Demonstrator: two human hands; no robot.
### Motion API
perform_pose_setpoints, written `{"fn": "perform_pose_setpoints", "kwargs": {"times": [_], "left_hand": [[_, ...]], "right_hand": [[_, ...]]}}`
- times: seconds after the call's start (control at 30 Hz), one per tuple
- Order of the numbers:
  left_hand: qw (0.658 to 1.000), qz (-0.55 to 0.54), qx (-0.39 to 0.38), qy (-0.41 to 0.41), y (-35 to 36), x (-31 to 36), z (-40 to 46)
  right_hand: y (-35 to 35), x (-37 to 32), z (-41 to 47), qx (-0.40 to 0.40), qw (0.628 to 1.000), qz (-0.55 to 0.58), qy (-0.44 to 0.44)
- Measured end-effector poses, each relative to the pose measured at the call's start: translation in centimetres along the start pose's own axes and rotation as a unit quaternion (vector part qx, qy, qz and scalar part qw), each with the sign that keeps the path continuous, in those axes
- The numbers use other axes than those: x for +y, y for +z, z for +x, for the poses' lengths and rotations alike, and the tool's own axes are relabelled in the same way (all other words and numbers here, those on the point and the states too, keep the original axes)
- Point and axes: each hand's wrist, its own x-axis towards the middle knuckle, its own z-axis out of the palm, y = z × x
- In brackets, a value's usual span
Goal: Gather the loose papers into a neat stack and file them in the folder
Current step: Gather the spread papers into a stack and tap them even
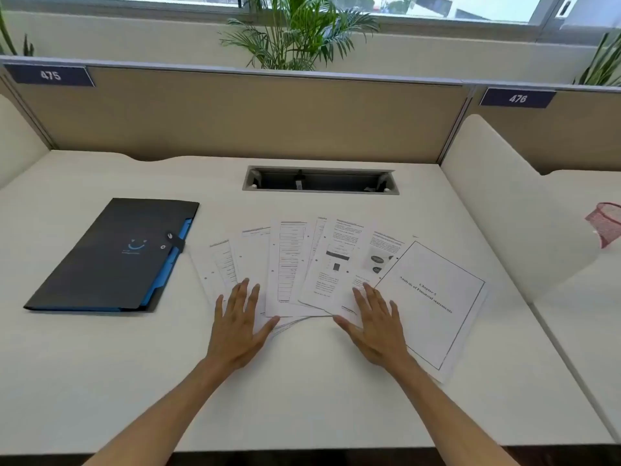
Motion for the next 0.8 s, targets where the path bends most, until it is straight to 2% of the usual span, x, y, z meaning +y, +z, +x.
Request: {"fn": "perform_pose_setpoints", "kwargs": {"times": [0.33, 0.5, 0.63, 0.8], "left_hand": [[1.0, 0.016, 0.001, -0.005, 1.5, -0.4, -1.1], [1.0, 0.006, 0.023, -0.001, 1.2, 0.0, -0.7], [0.999, 0.005, 0.034, 0.013, 1.0, 1.1, 0.1], [0.997, -0.012, 0.053, 0.052, 0.9, 3.7, 1.7]], "right_hand": [[1.2, 0.5, -0.9, 0.0, 1.0, -0.013, -0.001], [0.2, 0.8, -0.8, 0.039, 0.999, 0.015, 0.001], [-0.9, 2.0, -0.5, 0.062, 0.997, 0.023, 0.037], [-1.4, 4.1, -0.7, 0.074, 0.988, 0.02, 0.134]]}}
